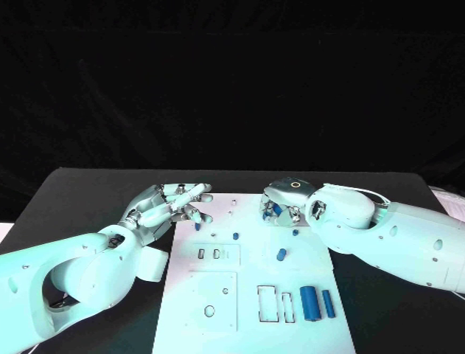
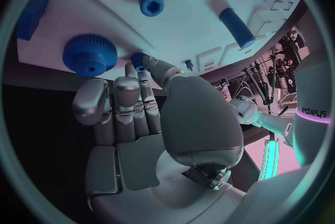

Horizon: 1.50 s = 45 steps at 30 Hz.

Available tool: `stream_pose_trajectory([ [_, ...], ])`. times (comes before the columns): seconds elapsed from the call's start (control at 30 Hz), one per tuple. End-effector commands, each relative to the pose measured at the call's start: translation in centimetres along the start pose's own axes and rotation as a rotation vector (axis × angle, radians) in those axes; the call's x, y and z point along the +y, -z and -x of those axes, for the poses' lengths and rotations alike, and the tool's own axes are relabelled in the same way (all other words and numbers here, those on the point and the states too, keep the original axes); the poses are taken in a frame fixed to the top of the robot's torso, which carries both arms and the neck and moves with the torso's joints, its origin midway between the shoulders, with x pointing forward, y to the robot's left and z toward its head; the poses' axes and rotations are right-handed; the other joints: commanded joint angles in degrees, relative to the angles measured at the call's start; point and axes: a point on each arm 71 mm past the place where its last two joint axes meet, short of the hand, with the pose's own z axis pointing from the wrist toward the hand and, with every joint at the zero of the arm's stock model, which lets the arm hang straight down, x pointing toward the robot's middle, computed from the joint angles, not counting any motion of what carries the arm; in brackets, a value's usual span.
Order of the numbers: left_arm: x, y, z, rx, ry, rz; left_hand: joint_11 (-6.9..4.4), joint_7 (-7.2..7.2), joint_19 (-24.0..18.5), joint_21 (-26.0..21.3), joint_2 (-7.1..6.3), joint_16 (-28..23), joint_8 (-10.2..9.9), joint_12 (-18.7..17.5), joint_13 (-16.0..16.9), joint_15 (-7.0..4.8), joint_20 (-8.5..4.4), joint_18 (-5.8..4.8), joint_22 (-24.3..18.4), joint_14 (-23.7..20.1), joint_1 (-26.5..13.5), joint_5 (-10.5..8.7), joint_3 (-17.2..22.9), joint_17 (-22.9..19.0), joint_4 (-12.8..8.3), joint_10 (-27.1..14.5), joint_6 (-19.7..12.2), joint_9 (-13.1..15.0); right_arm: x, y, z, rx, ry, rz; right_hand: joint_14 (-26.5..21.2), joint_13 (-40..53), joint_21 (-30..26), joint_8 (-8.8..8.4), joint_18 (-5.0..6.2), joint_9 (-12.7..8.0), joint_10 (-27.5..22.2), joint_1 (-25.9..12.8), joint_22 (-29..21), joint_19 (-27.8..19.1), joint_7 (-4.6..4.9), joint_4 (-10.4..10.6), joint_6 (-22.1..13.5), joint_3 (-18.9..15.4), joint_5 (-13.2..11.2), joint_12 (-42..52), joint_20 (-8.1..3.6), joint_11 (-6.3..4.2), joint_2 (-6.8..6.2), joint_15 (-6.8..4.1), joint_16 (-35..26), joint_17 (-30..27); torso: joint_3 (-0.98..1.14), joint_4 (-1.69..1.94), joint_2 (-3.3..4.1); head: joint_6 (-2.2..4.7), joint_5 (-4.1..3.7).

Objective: Assemble the parts on the task board

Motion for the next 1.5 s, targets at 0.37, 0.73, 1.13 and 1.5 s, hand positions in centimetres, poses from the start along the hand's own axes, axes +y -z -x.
stream_pose_trajectory([
  [0.37, -0.1, -0.1, -0.1, 0.018, 0.012, -0.005, -0.1, 0.34, -0.1, 0.5, 0.93, 0.4, -0.4, -0.5, 0.0, 0.09, 0.18, 0.04, 0.1, -0.5, 0.1, -0.17, -0.1, 0.3, -0.2, -0.5, -0.3, -0.1, 0.7, -0.6, 2.1, -0.207, -0.011, -0.016, 0.2, 0.1, 0.5, -0.08, -0.73, 0.0, 0.4, 1.0, 0.3, -0.2, 0.38, -0.2, -0.1, 1.2, 0.1, -0.1, 0.0, -0.24, 0.04, -0.14, 0.3, 0.1, -0.04, 0.36, 0.28, 1.02, 0.25],
  [0.73, -0.1, -0.1, -0.1, 0.016, 0.012, -0.005, -0.07, 0.37, -0.2, 0.5, 0.95, 0.5, -0.5, -0.5, 0.0, 0.1, 0.19, 0.04, 0.1, -0.6, 0.2, -0.17, -0.1, 0.4, -0.2, -0.6, -0.4, -0.1, 1.9, -2.5, 2.8, -0.281, -0.02, -0.009, 0.2, 0.1, 0.6, -0.15, -0.75, 0.0, 0.3, 0.9, 0.4, -0.2, 0.46, -0.2, -0.1, 1.5, 0.0, -0.1, 0.05, -0.17, -0.07, -0.09, 0.4, 0.3, -0.22, 0.79, 0.73, 1.11, 0.16],
  [1.13, -0.3, -0.2, -0.1, 0.016, 0.01, -0.007, -0.07, 0.37, -0.2, 0.5, 0.96, 0.5, -0.5, -0.5, 0.0, 0.11, 0.2, 0.04, 0.1, -0.7, 0.3, -0.18, -0.1, 0.4, -0.3, -0.6, -0.4, -0.1, 2.8, -3.9, 2.5, -0.237, -0.022, 0.01, 0.3, 0.1, 0.8, -0.22, -0.77, 0.1, 0.2, 0.6, 0.6, -0.2, 0.54, 0.0, -0.2, 1.7, 0.0, -0.1, 0.11, -0.09, -0.26, -0.01, 0.6, 0.5, -0.46, 1.4, 1.66, 1.56, -0.22],
  [1.5, -0.3, -0.2, 0.1, 0.012, 0.008, -0.009, -0.07, 0.37, -0.2, 0.5, 0.96, 0.5, -0.5, -0.5, 0.0, 0.11, 0.2, 0.04, 0.1, -0.7, 0.3, -0.18, -0.1, 0.4, -0.3, -0.6, -0.4, -0.1, 3.2, -4.3, 2.1, -0.191, -0.02, 0.018, 0.3, 0.1, 0.9, -0.26, -0.78, 0.1, 0.1, 0.3, 0.7, -0.3, 0.56, 0.1, -0.2, 1.7, -0.1, -0.1, 0.18, -0.05, -0.56, 0.04, 0.7, 0.6, -0.56, 1.44, 1.85, 1.36, -0.13],
])
